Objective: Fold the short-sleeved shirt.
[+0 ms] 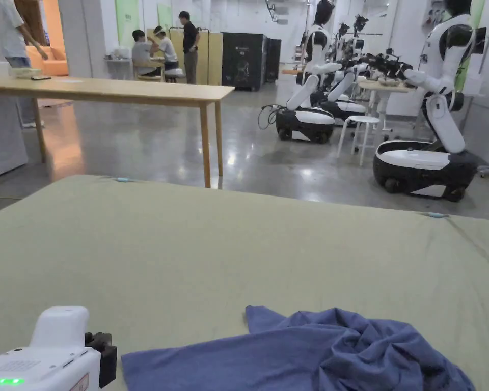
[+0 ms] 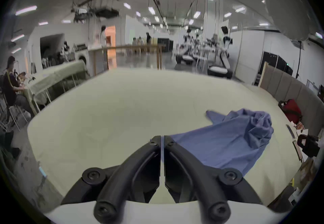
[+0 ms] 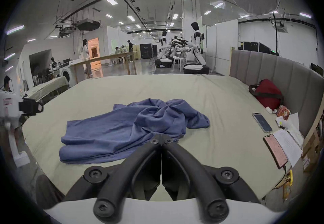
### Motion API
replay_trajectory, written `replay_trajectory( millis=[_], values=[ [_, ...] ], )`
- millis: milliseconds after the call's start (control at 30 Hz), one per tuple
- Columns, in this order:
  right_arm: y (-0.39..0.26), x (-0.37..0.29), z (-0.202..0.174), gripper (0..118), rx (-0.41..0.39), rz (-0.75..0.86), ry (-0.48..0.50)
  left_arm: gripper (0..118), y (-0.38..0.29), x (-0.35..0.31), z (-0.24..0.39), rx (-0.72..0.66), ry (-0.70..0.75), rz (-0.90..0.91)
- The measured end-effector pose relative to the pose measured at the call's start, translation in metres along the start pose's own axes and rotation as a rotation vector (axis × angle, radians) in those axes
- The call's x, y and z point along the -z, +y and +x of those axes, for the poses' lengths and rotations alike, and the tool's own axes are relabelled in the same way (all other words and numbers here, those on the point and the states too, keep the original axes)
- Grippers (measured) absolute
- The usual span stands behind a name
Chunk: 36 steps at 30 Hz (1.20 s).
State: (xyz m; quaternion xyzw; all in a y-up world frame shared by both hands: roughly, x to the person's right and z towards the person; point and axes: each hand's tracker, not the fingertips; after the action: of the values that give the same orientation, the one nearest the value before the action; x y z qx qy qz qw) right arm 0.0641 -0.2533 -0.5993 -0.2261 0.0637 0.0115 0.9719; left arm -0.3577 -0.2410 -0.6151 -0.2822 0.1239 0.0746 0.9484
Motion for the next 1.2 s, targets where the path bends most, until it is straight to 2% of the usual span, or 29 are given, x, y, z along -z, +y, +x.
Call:
replay_trajectory(
  millis=[133,167,200,233,267,300,467,500,533,567,600,633,667,700,733,833,933,1100,1167,1200],
  values=[
    [-0.006,0.012,-0.001,1,-0.010,-0.043,-0.011,4,0.007,0.064,-0.015,-0.001,-0.081,-0.172],
    [-0.008,0.016,-0.001,1,-0.016,-0.051,-0.012,15,0.007,0.080,-0.016,0.010,-0.080,-0.207],
    [-0.009,0.018,0.000,1,-0.017,-0.057,-0.013,41,0.008,0.092,-0.015,0.060,-0.057,-0.225],
    [-0.010,0.019,0.001,1,-0.017,-0.063,-0.016,87,0.008,0.103,-0.014,0.089,-0.044,-0.259],
    [-0.011,0.022,0.002,1,-0.015,-0.071,-0.020,108,0.007,0.118,-0.014,0.092,-0.034,-0.299],
    [-0.012,0.023,0.002,1,-0.012,-0.078,-0.022,113,0.006,0.128,-0.013,0.075,-0.040,-0.291],
    [-0.017,0.029,0.006,1,-0.015,-0.106,-0.033,109,0.001,0.158,0.009,0.127,0.031,-0.374],
    [-0.018,0.030,0.008,1,-0.014,-0.112,-0.035,103,-0.002,0.161,0.014,0.155,0.048,-0.399],
    [-0.019,0.031,0.010,1,-0.011,-0.118,-0.036,87,-0.005,0.159,0.019,0.178,0.058,-0.401],
    [-0.019,0.032,0.013,1,-0.005,-0.125,-0.036,87,-0.008,0.155,0.023,0.189,0.013,-0.388],
    [-0.019,0.034,0.016,1,-0.001,-0.129,-0.038,82,-0.006,0.157,0.020,0.187,-0.006,-0.377],
    [-0.018,0.036,0.019,1,-0.001,-0.133,-0.040,73,-0.005,0.152,0.024,0.194,-0.018,-0.368],
    [-0.016,0.039,0.023,1,-0.002,-0.139,-0.049,53,-0.003,0.148,0.028,0.218,-0.062,-0.367],
    [-0.014,0.043,0.027,1,-0.002,-0.144,-0.063,25,-0.002,0.145,0.029,0.219,-0.065,-0.365],
    [-0.011,0.047,0.032,1,0.004,-0.159,-0.087,5,-0.002,0.142,0.031,0.217,-0.051,-0.353],
    [-0.002,0.061,0.058,1,0.056,-0.186,-0.122,5,-0.004,0.145,0.029,0.212,-0.054,-0.358],
    [0.013,0.094,0.091,1,0.015,-0.213,-0.201,5,-0.006,0.146,0.028,0.206,-0.064,-0.354],
    [0.046,0.170,0.141,1,0.030,-0.269,-0.186,5,-0.008,0.147,0.023,0.197,-0.083,-0.347],
    [0.057,0.199,0.156,1,0.074,-0.323,-0.166,5,-0.008,0.149,0.022,0.193,-0.088,-0.350],
    [0.059,0.211,0.162,5,0.106,-0.347,-0.155,5,-0.008,0.149,0.022,0.190,-0.088,-0.351]
  ],
)
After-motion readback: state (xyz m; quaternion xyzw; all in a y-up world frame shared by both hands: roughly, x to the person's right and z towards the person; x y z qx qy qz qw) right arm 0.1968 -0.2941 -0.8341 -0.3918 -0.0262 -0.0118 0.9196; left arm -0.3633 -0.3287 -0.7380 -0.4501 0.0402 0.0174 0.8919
